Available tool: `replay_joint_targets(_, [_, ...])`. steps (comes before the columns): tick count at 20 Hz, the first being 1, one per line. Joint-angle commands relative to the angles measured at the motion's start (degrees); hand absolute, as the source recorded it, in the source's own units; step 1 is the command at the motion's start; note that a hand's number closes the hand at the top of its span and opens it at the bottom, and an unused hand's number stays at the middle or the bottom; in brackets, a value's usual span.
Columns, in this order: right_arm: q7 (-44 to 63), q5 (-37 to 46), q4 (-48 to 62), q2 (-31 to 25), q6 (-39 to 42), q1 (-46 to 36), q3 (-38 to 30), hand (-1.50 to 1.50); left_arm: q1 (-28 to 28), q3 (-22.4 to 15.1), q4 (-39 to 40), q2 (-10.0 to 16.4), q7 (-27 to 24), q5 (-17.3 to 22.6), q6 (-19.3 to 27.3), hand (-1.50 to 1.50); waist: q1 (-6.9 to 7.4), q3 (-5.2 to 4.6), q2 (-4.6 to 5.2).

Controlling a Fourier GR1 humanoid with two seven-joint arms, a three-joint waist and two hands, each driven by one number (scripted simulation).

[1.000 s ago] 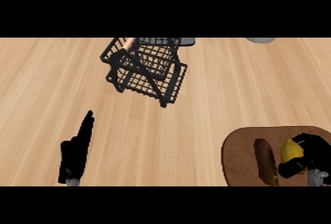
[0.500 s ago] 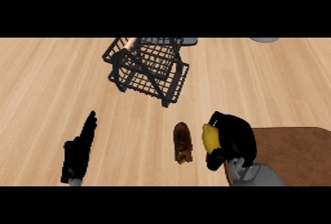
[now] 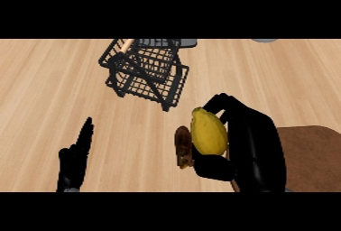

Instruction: Pick the lemon from the cutting board and place it in the tiered basket

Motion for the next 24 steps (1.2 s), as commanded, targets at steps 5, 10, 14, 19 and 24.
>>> replay_joint_targets(5, [13.17,1.88,-8.49,2.05,15.77,-17.36,-2.15,1.50,-1.16,0.74,2.15,-1.15,1.03,-0.46,-1.00,0.00,0.15,-0.23,0.31])
replay_joint_targets(10, [15.45,-0.78,-0.06,2.08,14.09,-28.60,-7.69,1.50,-0.29,1.71,2.90,-0.76,-1.53,0.14,-2.74,0.00,0.70,-0.30,0.32])
replay_joint_targets(14, [13.71,-1.98,6.21,2.09,14.06,-33.23,-12.14,1.50,-1.99,0.13,1.89,-1.97,2.20,-2.09,-0.51,0.00,0.53,-0.22,0.37])
replay_joint_targets(19, [10.81,-2.59,20.65,2.09,7.20,-39.85,-15.91,1.50,-2.90,0.71,1.08,-1.94,3.70,-1.99,-0.73,0.00,1.30,-0.21,0.64])
replay_joint_targets(24, [2.64,-3.41,33.38,2.10,4.35,-45.71,-22.13,1.50,-1.78,0.88,1.77,-2.43,2.06,-2.23,-1.86,0.00,1.32,-0.19,0.75])
